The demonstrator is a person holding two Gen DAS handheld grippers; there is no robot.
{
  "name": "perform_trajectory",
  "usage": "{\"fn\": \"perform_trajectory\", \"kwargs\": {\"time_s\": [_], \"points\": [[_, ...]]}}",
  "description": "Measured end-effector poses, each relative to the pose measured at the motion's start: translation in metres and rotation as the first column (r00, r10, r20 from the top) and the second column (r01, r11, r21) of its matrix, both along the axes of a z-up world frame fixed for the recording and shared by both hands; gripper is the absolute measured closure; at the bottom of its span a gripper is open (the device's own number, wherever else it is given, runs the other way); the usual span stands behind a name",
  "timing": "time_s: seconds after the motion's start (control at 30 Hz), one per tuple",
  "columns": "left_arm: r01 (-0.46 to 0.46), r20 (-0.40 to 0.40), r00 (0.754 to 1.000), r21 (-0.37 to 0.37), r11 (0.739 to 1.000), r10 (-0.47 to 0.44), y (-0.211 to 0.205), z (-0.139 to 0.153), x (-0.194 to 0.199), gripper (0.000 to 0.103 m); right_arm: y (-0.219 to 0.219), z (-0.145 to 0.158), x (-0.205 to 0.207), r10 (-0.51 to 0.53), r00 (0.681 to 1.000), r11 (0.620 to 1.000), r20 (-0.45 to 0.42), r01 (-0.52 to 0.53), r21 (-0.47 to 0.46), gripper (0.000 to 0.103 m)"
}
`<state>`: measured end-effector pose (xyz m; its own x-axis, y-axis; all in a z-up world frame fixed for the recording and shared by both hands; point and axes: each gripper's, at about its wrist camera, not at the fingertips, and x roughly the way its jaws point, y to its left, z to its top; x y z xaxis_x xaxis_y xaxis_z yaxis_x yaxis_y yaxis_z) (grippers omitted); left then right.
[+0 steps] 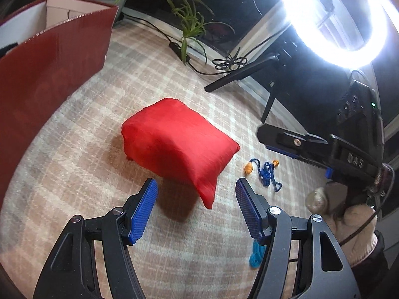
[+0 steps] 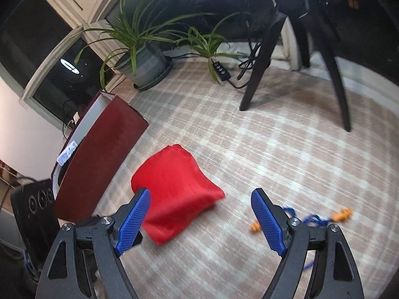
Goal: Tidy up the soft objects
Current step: 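Grasp the red pillow with the left tool while the right tool grips it too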
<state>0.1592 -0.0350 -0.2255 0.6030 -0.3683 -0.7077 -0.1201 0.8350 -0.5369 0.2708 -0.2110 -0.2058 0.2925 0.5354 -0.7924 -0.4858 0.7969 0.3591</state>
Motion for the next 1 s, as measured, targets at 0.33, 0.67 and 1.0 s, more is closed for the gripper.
{"fn": "perform_trajectory", "kwargs": {"time_s": [0.33,0.67,1.0], "points": [[-0.027,-0.028,0.999,-0.058,0.998,0.026,0.009,-0.012,0.013,0.038,0.035,-0.023,0.031,0.047,0.994,0.999,-0.093,-0.046,0.012,0.023],[-0.043,-0.056,0.998,-0.097,0.994,0.038,0.017,-0.025,0.021,0.04,0.057,-0.04,0.038,0.096,0.983,0.995,-0.158,-0.094,0.022,0.026],[-0.004,-0.029,1.0,-0.099,0.995,0.001,0.013,-0.021,0.022,0.05,0.052,-0.044,0.033,0.059,0.978,0.997,-0.198,-0.049,0.056,0.043]]}}
